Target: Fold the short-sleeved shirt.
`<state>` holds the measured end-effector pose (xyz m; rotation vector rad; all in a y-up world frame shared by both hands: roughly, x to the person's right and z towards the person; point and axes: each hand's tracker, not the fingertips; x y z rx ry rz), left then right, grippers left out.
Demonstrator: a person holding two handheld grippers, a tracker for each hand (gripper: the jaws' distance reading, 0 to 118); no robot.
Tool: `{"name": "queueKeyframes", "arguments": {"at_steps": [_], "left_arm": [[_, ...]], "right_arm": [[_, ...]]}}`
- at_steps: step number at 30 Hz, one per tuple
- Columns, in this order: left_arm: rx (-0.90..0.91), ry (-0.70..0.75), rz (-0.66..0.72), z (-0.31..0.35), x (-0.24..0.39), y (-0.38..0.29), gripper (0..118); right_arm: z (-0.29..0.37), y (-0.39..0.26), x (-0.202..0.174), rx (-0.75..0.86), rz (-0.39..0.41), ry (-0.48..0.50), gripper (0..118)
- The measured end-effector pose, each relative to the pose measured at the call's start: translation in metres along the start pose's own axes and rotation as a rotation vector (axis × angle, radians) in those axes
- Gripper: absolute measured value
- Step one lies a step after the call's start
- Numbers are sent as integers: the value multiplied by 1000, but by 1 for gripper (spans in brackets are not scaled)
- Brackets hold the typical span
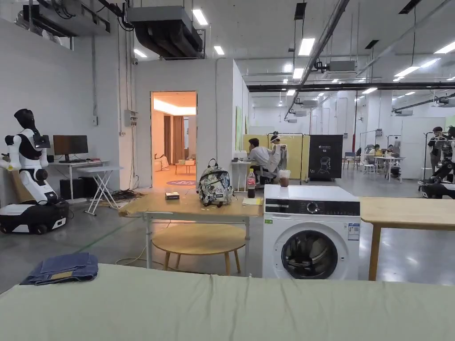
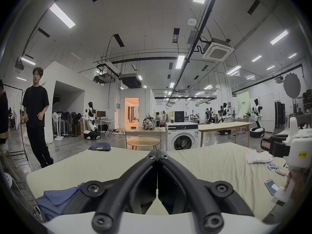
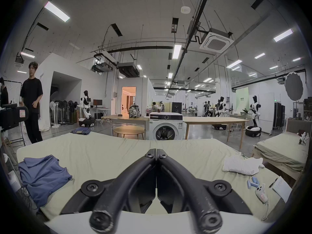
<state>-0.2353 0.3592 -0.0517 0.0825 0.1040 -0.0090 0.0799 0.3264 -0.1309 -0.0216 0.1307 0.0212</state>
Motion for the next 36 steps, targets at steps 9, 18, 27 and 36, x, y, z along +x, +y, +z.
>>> {"name": "queueKeyframes", "arguments": {"at_steps": [9, 18, 27, 36], "left_arm": [[-3, -6, -5, 1, 1, 0, 0], [-10, -9, -2, 0, 2, -2, 0], [-7, -10, -11, 2, 2, 0, 0], [-5, -1, -25, 3, 3, -2, 0]], "right_arm": [[1, -2, -1, -5, 24, -10, 0], [1, -1, 1, -9, 11, -6, 0], [2, -1, -1, -10, 4, 13, 0], [3, 0, -4, -10, 12, 18, 0]]}}
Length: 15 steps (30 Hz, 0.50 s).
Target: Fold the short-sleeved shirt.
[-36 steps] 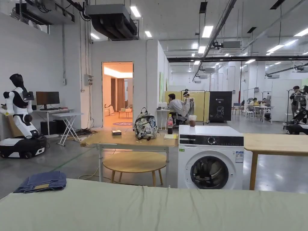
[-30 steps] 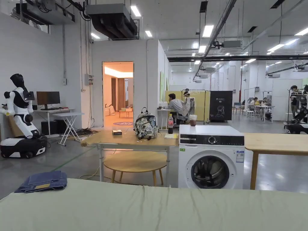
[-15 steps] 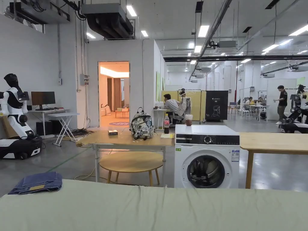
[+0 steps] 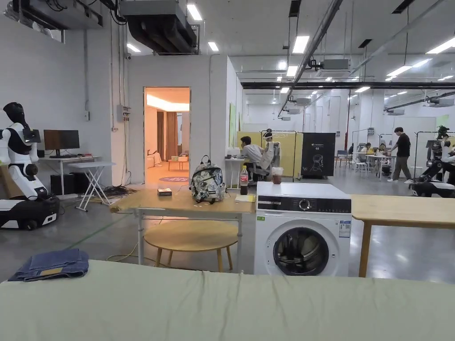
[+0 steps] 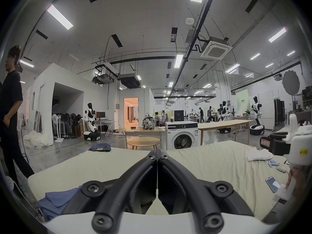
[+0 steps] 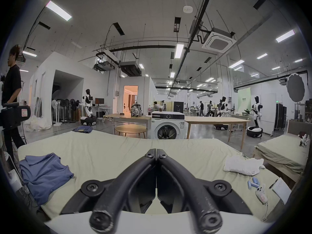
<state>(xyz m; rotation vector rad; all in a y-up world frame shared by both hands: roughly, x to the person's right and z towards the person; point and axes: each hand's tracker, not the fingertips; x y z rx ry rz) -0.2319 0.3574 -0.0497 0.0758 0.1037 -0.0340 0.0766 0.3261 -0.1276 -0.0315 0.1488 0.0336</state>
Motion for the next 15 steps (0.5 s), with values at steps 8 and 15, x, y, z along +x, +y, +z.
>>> {"name": "queueKeyframes", "arguments": {"at_steps": [8, 15], "left_arm": [[28, 36, 18, 3, -6, 0, 0], [7, 9, 17, 1, -6, -1, 0]], "right_arm": [[-1, 0, -2, 0, -1, 9, 0], [0, 1, -2, 6, -8, 9, 0]]}}
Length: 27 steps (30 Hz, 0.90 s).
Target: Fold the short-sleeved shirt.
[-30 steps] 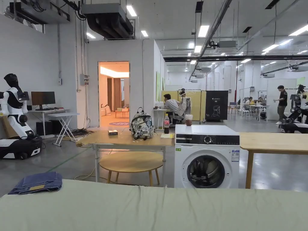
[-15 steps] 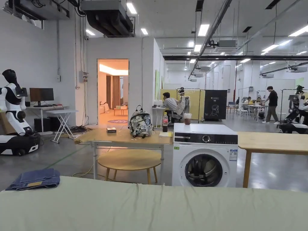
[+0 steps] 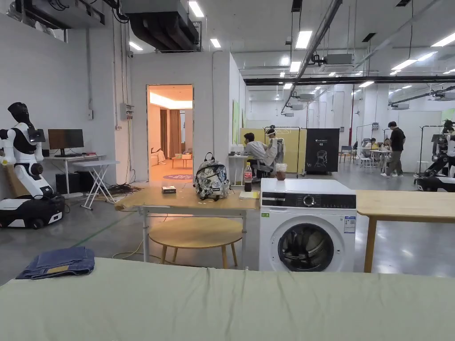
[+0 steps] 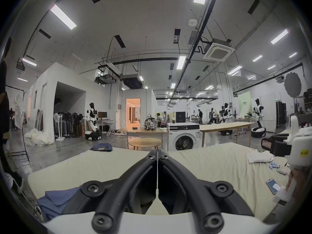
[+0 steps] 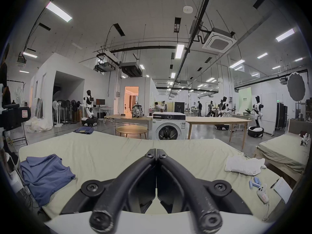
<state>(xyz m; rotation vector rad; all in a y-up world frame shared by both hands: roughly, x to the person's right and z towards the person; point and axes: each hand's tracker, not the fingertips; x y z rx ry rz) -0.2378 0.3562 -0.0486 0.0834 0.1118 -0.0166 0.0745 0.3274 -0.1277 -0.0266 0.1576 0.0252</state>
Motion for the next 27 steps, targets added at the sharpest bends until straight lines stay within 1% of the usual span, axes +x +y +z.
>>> {"name": "queueKeyframes", "arguments": {"at_steps": [3, 6, 9, 11, 12, 13, 15, 16, 20, 21, 25, 27], "left_arm": [[-10, 13, -13, -1, 4, -1, 0], [-7, 13, 5, 3, -1, 0, 0], [5, 44, -11, 12, -11, 2, 0], [9, 95, -13, 22, -22, 2, 0], [10, 125, -17, 27, -27, 2, 0], [-2, 144, -20, 31, -33, 2, 0], [-36, 179, -22, 37, -45, 1, 0], [-37, 211, -32, 42, -50, 0, 0], [-50, 289, -55, 61, -69, -2, 0], [-55, 295, -52, 65, -73, -2, 0], [-103, 316, -27, 73, -99, -5, 0], [-151, 297, -15, 71, -112, -9, 0]], "right_arm": [[0, -1, -1, -2, 4, 0, 0], [-2, -2, -4, -5, 8, 8, 0], [-7, -4, -13, -12, -7, 38, 0], [-13, -6, -25, -24, -36, 106, 0], [-16, -6, -33, -27, -37, 142, 0], [-18, -7, -44, -25, -17, 181, 0], [-22, -9, -66, -13, 20, 222, 0], [-25, -9, -76, -22, 8, 243, 0], [-37, -12, -102, -56, -75, 374, 0], [-39, -14, -108, -59, -80, 392, 0], [-44, -19, -126, -74, -53, 429, 0], [-45, -23, -130, -87, -41, 452, 0]]}}
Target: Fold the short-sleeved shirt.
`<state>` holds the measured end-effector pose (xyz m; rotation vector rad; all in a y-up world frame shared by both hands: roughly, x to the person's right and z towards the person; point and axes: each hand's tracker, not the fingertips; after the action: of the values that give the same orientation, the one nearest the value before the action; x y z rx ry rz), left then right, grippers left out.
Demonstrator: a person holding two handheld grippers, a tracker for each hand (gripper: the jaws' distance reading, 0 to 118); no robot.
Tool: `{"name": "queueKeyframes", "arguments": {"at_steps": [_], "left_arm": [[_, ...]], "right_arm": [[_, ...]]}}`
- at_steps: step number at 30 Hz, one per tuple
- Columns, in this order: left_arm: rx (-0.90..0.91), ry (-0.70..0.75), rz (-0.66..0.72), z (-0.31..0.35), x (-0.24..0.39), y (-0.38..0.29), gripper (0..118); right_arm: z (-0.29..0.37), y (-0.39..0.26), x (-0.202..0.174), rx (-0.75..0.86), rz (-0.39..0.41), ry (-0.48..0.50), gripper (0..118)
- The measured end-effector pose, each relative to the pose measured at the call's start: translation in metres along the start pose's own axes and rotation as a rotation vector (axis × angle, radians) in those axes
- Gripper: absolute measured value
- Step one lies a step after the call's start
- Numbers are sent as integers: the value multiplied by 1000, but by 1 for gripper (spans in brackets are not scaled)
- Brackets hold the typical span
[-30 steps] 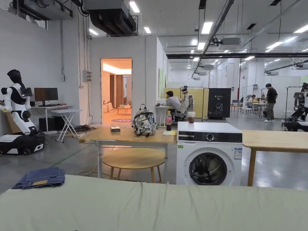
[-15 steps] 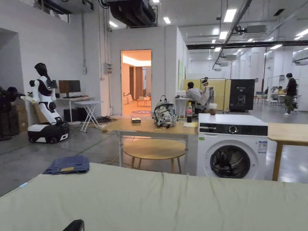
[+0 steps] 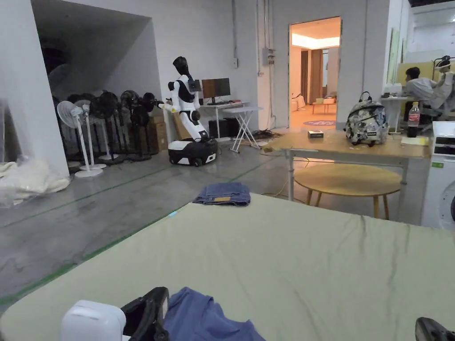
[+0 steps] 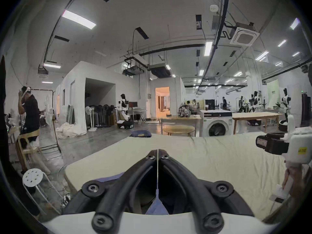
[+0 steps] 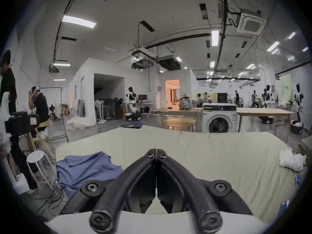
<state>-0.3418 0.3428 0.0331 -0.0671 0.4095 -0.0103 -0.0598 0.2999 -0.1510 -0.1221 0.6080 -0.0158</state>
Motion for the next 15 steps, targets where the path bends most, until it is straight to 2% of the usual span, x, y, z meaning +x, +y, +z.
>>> {"name": "queueKeyframes", "arguments": {"at_steps": [1, 2, 4, 5, 11, 13, 15], "left_arm": [[-35, -29, 3, -8, -7, -5, 8], [-68, -75, 14, -19, -16, -9, 25], [-173, -127, 66, -51, -34, -21, 72], [-233, -144, 77, -72, -43, -32, 76], [-546, -197, 108, -203, -75, -113, 76], [-664, -222, 75, -239, -75, -142, 77], [-746, -177, 29, -271, -77, -173, 77]], "right_arm": [[0, -2, 0, -6, 3, 5, 0], [0, -5, 0, -14, 5, 12, 0], [0, -11, 1, -37, 7, 17, 0], [-1, -15, 3, -52, 9, 9, 0], [1, -36, 21, -145, 1, -29, 0], [3, -42, 28, -171, -7, -51, 0], [4, -48, 37, -202, -19, -74, 0]]}}
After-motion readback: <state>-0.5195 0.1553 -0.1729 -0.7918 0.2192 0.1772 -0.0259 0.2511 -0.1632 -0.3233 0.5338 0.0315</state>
